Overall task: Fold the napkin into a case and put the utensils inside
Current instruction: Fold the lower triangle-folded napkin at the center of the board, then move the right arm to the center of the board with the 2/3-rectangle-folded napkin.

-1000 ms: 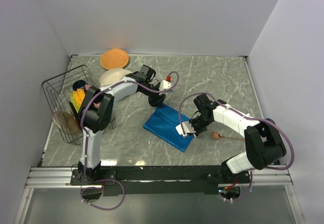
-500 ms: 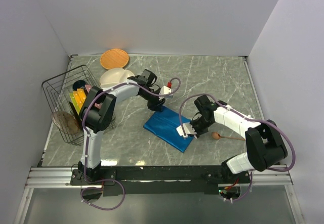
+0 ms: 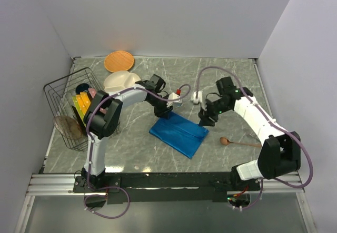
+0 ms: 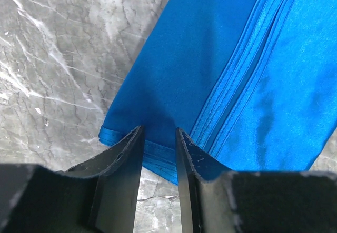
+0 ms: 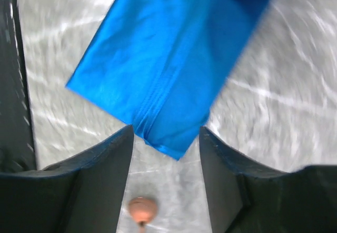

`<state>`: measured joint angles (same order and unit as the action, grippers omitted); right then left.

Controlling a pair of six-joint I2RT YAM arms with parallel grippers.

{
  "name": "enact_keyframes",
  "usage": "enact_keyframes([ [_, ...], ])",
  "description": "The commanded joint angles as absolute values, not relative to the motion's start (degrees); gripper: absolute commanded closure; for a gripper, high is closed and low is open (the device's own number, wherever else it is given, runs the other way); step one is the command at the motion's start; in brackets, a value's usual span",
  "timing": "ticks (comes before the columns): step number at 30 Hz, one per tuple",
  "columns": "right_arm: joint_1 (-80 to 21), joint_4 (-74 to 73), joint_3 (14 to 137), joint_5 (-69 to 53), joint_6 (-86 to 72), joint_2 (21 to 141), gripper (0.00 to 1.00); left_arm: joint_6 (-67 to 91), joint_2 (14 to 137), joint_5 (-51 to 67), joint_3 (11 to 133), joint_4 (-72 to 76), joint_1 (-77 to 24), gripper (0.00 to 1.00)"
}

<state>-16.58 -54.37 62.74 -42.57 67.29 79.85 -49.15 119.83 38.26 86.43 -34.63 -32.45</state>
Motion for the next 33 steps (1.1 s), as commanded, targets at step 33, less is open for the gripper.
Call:
enact_keyframes([
  [33, -17.3, -43.5, 82.1, -42.3, 22.2, 117.5, 0.71, -42.9, 111.0, 41.0, 78.1, -28.0, -30.0, 0.47],
])
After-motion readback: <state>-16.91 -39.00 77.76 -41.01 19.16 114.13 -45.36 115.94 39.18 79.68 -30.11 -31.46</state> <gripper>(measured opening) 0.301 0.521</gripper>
